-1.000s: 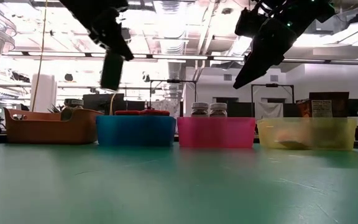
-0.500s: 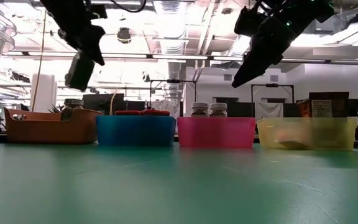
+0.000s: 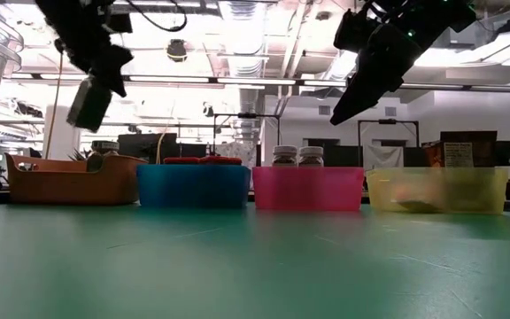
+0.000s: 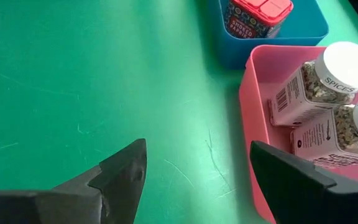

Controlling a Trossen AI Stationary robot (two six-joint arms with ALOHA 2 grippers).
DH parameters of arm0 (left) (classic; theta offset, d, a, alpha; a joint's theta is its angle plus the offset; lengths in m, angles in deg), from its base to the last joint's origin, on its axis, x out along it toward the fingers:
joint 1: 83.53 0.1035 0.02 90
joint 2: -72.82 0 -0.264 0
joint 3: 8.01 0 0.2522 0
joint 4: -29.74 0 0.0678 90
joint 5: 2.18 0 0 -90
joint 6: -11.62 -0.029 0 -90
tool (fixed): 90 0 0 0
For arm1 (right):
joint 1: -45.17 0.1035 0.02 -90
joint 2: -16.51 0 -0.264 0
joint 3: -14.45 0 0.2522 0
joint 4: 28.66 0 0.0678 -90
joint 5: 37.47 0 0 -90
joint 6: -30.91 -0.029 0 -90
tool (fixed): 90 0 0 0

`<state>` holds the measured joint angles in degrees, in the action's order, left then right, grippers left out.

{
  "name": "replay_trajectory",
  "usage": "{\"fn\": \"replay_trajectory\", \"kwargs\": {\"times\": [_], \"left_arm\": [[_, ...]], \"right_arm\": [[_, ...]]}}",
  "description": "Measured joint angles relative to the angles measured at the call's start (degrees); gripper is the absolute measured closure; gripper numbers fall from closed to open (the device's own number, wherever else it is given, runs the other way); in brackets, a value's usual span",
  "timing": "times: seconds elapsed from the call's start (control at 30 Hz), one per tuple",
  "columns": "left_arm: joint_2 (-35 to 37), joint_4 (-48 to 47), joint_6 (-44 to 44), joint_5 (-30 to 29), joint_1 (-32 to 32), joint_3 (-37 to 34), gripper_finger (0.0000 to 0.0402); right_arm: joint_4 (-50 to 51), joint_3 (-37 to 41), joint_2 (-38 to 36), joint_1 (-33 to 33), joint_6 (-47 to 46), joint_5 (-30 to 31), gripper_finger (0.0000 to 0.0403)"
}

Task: Sort spices by type
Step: Put the green seasoning bottle into the orange bin

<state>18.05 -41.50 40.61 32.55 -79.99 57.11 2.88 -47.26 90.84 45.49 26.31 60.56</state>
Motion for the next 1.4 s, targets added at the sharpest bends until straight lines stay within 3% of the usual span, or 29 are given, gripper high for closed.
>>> {"fn": "replay_trajectory", "kwargs": {"times": [0.3, 0.63, 0.93, 1.13, 1.4], "left_arm": [[8.50, 1.89, 5.79, -3.87, 0.74, -9.52, 0.0219], [15.27, 6.46, 10.68, -3.96, 1.76, -17.94, 0.0219], [15.03, 10.21, 12.66, -0.99, 1.76, -20.95, 0.0219], [15.00, 13.14, 12.64, 4.77, 1.76, -21.86, 0.0219], [15.05, 18.59, 8.51, 8.50, 1.76, -21.94, 0.0218]], "right_arm": [[-0.33, 0.00, 0.00, 0.00, 0.09, 0.00, 0.0090], [-0.53, 0.00, 0.00, 0.00, 0.09, -0.02, 0.0090], [-0.72, 0.00, 0.00, 0.00, 0.07, -0.02, 0.0090], [-0.75, 0.00, 0.00, 0.00, 0.07, -0.02, 0.0090], [-0.79, 0.00, 0.00, 0.02, 0.06, -0.02, 0.0090]]}}
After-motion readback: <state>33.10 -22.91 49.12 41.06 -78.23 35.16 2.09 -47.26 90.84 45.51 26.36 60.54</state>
